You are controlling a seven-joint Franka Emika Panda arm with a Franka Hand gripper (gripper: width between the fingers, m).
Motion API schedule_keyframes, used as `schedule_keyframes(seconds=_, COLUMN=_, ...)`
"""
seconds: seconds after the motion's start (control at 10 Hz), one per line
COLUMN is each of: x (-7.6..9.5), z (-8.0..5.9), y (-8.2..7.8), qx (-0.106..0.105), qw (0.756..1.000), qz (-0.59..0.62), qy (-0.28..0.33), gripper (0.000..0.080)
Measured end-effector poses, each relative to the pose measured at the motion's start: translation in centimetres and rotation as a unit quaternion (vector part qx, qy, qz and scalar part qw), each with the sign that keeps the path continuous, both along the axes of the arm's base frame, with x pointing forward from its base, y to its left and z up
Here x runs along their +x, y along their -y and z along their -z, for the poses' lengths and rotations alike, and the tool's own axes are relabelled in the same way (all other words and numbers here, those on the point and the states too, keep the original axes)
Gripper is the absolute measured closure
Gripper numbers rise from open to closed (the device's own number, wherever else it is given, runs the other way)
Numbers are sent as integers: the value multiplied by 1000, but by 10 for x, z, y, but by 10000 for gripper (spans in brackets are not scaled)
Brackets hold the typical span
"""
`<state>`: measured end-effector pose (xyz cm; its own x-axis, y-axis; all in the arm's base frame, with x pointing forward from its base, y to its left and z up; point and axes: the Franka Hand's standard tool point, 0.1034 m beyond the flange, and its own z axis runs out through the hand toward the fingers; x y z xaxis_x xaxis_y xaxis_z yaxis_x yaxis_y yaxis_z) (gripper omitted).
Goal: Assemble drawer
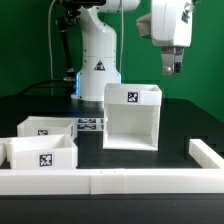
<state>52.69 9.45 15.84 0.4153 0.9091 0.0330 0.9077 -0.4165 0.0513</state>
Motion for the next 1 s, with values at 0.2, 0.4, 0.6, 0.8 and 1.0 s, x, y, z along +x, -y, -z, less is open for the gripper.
schedule_keyframes(seconds=0.2, x=0, z=0, y=0, qx=0, qw=1000, qz=0, qy=0, gripper=150)
schedule_keyframes(seconds=0.4, x=0, z=1, y=0, qx=0, qw=1000, qz=0, qy=0, gripper=150)
schedule_keyframes(seconds=0.6, x=0, z=0, y=0, qx=2, qw=1000, qz=23, qy=0, gripper=150)
schedule_keyframes(seconds=0.8, x=-18, z=-3, y=1, qx=8, qw=993, qz=120, qy=14, gripper=150)
schedule_keyframes(seconds=1.0, x=-29, z=-2, y=2, qx=13, qw=973, qz=229, qy=6, gripper=150)
